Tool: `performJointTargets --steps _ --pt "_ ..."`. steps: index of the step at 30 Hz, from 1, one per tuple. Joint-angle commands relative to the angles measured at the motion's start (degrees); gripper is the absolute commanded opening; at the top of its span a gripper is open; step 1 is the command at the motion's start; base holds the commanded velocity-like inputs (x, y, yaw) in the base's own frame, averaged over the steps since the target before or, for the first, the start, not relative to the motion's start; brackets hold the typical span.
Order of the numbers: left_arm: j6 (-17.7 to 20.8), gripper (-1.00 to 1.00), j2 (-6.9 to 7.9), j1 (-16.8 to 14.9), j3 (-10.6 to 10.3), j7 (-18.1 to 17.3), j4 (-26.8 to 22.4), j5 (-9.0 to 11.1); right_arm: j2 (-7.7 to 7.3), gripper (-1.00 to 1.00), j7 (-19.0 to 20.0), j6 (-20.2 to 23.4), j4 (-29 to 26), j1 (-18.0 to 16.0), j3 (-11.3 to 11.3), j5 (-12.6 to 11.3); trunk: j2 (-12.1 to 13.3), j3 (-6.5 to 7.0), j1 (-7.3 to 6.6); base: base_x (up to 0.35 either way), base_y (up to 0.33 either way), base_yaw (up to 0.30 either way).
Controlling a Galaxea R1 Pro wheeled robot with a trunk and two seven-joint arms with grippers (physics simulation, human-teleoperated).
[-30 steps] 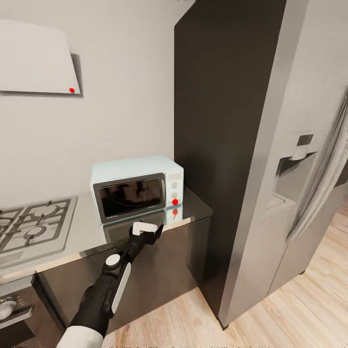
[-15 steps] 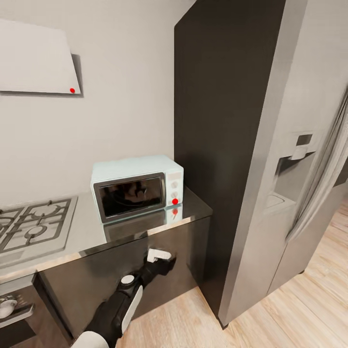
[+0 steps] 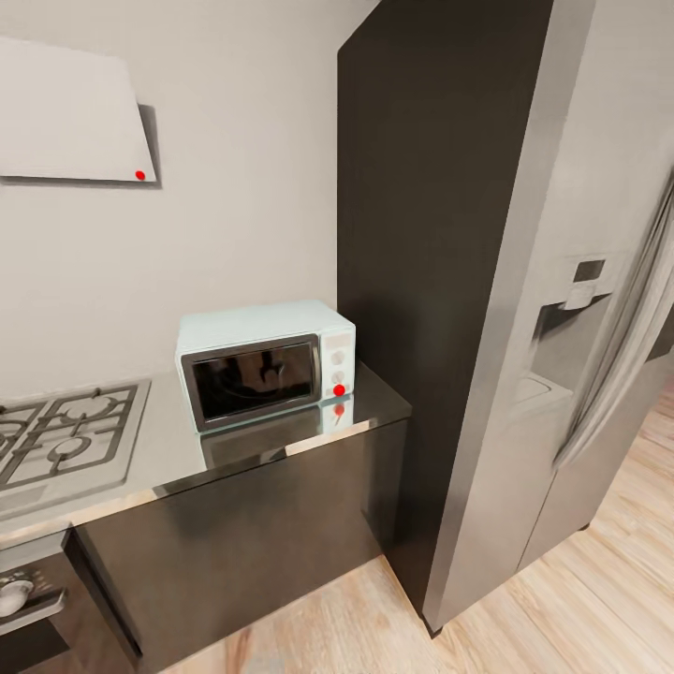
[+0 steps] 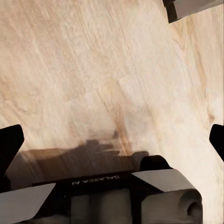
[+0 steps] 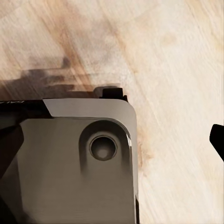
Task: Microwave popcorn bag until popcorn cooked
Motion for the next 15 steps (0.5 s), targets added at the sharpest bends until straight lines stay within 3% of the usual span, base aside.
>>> performJointTargets --steps 1,2,6,8,10,15 --pt "0.25 1.0 0.18 1.18 -0.42 -0.11 0.09 0.83 -0.1 1.0 0.1 -0.35 0.18 -0.08 -0.5 0.59 -0.04 -0.06 0.0 0.0 0.0 0.0" --pt "0.14 1.0 0.5 4.32 -0.42 -0.1 0.21 1.02 -0.09 1.0 0.09 -0.36 0.18 -0.08 -0.48 0.59 -0.04 -0.06 0.0 0.0 0.0 0.0" --pt "-0.14 1.0 1.4 10.64 -0.42 -0.16 0.27 1.03 -0.04 1.0 0.09 -0.36 0.18 -0.08 -0.43 0.59 -0.04 -0.06 0.0 0.0 0.0 0.0" --pt "-0.46 1.0 1.94 12.26 -0.44 -0.16 0.28 1.08 0.02 1.0 0.09 -0.36 0.18 -0.08 -0.41 0.59 -0.04 -0.06 0.0 0.0 0.0 0.0" --pt "-4.11 1.0 2.16 13.27 -0.45 -0.14 0.29 1.14 0.23 1.0 0.09 -0.29 0.19 -0.08 -0.36 0.64 -0.04 -0.06 0.0 0.0 0.0 0.0" --pt "-6.25 1.0 2.18 13.57 -0.44 -0.13 0.3 1.18 0.25 1.0 0.09 -0.47 0.19 -0.08 -0.39 0.63 -0.04 -0.06 0.0 0.0 0.0 0.0"
